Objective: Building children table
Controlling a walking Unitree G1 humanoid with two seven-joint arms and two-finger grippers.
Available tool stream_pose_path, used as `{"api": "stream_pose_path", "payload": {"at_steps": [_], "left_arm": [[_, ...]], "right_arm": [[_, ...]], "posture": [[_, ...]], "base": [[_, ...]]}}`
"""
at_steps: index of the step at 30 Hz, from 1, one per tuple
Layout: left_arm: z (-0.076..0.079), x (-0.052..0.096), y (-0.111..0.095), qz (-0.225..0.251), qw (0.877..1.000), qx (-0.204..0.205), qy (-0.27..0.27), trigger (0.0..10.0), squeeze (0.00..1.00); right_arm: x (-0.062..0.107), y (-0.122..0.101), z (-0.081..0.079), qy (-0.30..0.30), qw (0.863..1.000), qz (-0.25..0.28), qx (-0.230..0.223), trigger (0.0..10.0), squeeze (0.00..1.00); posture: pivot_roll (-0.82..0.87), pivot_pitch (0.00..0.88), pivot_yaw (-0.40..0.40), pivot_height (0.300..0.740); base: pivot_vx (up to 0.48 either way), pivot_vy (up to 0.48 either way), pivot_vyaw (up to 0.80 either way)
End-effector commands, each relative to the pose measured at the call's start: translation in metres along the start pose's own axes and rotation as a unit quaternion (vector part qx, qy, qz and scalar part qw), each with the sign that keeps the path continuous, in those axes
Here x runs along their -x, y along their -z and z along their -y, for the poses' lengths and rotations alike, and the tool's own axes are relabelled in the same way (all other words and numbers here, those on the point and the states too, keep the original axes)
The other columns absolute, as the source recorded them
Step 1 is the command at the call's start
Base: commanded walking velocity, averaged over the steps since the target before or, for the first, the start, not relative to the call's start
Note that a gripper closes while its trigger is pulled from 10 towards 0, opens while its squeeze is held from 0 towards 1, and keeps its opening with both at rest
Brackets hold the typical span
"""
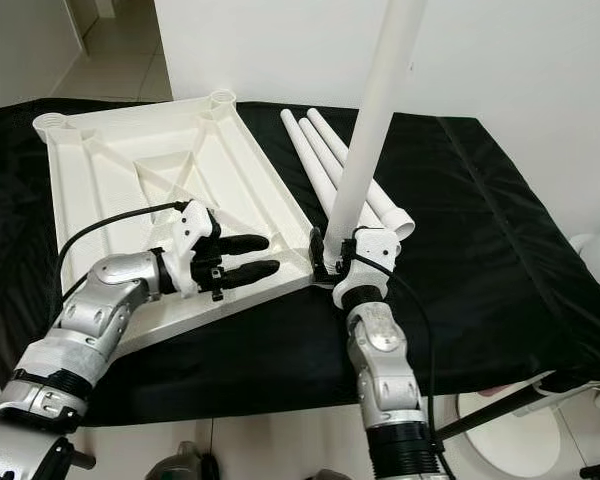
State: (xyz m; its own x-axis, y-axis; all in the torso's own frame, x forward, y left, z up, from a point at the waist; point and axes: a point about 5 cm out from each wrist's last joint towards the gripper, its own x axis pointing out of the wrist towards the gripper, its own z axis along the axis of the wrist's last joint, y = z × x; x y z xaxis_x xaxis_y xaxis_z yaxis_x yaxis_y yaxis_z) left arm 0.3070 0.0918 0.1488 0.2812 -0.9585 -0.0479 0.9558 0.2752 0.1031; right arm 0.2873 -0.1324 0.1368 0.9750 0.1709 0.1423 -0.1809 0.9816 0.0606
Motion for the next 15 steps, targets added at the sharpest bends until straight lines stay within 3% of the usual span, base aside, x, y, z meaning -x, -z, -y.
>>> {"api": "stream_pose_path", "payload": {"at_steps": [1, 3, 8, 9, 15], "left_arm": [[0.002, -0.002, 0.009, -0.013, 0.999, 0.001, -0.033, 10.0, 0.0], [0.002, -0.002, 0.009, -0.013, 0.999, 0.001, -0.033, 10.0, 0.0], [0.002, -0.006, 0.014, -0.007, 0.997, 0.008, -0.076, 10.0, 0.0], [-0.001, -0.007, 0.016, -0.017, 0.995, 0.024, -0.092, 10.0, 0.0], [-0.01, -0.007, 0.015, -0.025, 0.991, 0.029, -0.127, 10.0, 0.0]], "right_arm": [[0.0, -0.001, 0.001, -0.03, 1.0, -0.001, 0.009, 10.0, 0.0], [0.0, -0.001, 0.001, -0.03, 1.0, -0.001, 0.009, 10.0, 0.0], [-0.002, 0.002, 0.021, -0.099, 0.993, -0.022, 0.052, 10.0, 0.0], [-0.004, 0.003, 0.025, -0.11, 0.991, -0.03, 0.063, 10.0, 0.0], [-0.009, 0.005, 0.032, -0.144, 0.986, -0.049, 0.071, 10.0, 0.0]], "posture": [[0.01, 0.0, -0.038, 0.74], [0.01, 0.0, -0.038, 0.74], [0.01, 0.0, -0.032, 0.74], [0.01, 0.0, -0.032, 0.74], [0.01, 0.0, -0.029, 0.74]], "base": [[0.0, 0.0, 0.0], [0.0, 0.0, 0.0], [0.0, 0.0, 0.0], [0.0, 0.0, 0.0], [0.0, 0.0, 0.0]]}}
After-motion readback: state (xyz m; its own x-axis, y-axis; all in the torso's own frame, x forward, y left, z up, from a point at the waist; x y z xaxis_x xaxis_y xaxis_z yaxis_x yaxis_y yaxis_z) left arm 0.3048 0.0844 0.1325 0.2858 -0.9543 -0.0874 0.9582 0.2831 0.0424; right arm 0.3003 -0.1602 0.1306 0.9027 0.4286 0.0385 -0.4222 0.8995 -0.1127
